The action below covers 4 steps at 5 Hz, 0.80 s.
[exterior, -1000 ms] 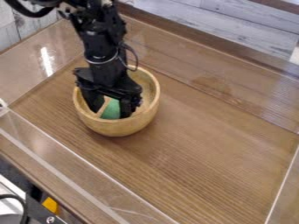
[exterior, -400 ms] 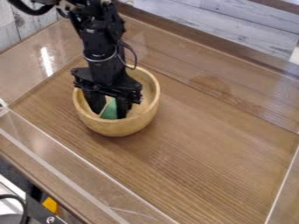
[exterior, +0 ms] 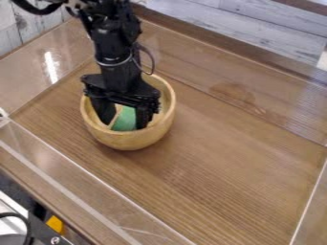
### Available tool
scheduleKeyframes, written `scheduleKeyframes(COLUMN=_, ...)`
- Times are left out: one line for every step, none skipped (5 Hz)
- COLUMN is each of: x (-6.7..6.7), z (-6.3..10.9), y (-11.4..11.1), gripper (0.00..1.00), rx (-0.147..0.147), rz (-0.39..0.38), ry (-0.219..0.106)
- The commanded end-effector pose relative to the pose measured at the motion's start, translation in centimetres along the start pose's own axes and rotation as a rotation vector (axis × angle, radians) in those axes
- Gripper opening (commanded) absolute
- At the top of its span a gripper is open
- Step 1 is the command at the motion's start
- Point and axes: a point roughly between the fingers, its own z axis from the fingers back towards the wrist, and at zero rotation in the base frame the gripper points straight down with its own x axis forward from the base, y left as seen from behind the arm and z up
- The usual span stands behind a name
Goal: Put the green block in the brown bowl
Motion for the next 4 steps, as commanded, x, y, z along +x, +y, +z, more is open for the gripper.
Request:
scheduleKeyframes(x=0.9, z=1.5, y=-0.9, gripper=1.0, rx=-0.008, rz=0.028, ry=-0.057)
scheduleKeyframes(x=0.8, z=1.6, y=-1.5, gripper=1.0, rx=-0.011, rz=0.045, ry=-0.056)
scheduleKeyframes(x=0.8, z=1.6, y=-2.3, gripper=1.0, rx=-0.018, rz=0.014, ry=-0.053)
scheduleKeyframes(x=0.8, z=1.6, y=-2.9, gripper=1.0, rx=-0.023, rz=-0.016, ry=-0.049)
